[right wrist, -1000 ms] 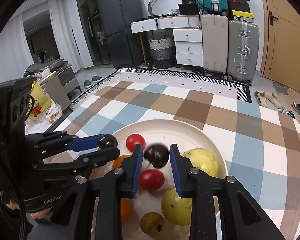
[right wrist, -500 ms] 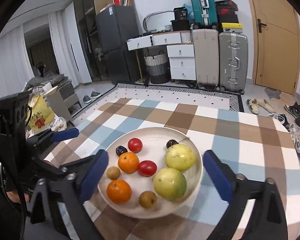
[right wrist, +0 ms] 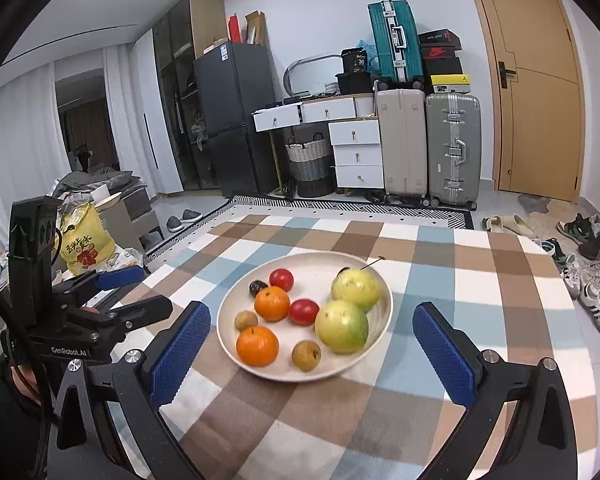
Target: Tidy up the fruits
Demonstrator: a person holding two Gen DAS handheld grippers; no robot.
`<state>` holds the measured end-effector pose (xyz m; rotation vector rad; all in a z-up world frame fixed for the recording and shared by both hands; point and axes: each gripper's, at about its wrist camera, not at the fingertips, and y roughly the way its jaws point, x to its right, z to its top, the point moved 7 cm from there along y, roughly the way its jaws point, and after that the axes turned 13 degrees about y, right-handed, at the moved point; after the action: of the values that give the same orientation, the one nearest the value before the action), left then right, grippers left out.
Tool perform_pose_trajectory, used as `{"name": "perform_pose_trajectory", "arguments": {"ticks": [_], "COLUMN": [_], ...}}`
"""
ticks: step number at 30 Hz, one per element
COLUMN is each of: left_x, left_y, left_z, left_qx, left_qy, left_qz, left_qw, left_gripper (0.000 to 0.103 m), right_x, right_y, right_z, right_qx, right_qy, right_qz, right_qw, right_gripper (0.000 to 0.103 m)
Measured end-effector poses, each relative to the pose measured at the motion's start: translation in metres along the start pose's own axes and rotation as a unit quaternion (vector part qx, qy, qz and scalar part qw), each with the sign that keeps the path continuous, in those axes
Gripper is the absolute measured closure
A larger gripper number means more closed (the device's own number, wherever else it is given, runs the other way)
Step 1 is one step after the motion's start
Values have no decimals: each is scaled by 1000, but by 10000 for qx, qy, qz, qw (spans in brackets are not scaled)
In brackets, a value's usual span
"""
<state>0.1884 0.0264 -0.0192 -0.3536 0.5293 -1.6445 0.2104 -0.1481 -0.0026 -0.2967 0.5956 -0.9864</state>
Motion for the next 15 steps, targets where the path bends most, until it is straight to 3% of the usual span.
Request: {"name": "perform_pose_trajectory", "arguments": {"ticks": [7, 15], "left_x": [6, 9], "left_y": [-2, -3], "left_z": [-12, -10], "left_qx": [301, 572], "left_qy": [20, 39], "left_qz": [110, 232], "left_qw": [9995, 9981], "left_gripper": [1, 1], "right_x": [6, 9], "right_y": [2, 0], "right_z": [-27, -28], "right_qx": [122, 378], "right_qy": [-64, -127], "right_qz": [101, 81], "right_qw": [9999, 9992], "right_gripper": [0, 0]}}
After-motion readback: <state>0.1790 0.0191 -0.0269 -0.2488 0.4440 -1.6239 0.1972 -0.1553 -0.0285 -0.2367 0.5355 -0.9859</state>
